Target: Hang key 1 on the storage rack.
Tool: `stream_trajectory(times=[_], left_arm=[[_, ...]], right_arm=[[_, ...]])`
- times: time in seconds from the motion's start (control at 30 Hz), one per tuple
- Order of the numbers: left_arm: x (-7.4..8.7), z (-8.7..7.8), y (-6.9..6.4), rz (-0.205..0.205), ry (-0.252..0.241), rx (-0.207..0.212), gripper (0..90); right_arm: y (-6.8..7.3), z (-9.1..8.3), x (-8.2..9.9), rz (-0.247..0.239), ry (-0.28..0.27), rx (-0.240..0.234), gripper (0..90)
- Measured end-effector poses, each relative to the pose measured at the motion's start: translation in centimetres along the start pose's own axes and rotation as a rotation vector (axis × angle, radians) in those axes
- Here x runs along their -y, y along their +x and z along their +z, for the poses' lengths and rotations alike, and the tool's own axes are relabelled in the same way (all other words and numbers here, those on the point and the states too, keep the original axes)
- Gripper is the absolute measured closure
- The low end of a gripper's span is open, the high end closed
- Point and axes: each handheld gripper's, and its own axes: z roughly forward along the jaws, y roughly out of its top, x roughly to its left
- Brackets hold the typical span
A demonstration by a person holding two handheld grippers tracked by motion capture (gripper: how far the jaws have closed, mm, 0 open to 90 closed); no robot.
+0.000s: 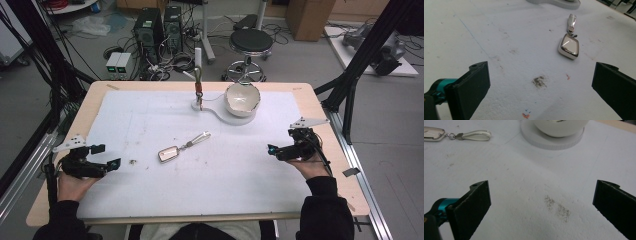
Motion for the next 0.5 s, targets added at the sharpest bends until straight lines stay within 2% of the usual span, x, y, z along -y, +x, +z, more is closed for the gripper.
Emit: stream_trajectory(times=[0.2, 0.33, 0.5], left_arm=[[0.0, 0.3, 0.0, 0.006, 0.020, 0.005, 2.1], [0.1, 0.5, -0.2, 0.008, 0.027, 0.009, 2.1], [0.1, 0.4, -0.1, 0.011, 0.023, 0.007, 2.1]], right_arm=[[-0.1, 0.6, 2.2, 0.030, 0.019, -0.018, 0.6], [-0.1, 0.9, 3.1, 0.045, 0.005, -0.038, 0.6], [0.5, 1.1, 3.7, 0.035, 0.002, -0.043, 0.6]])
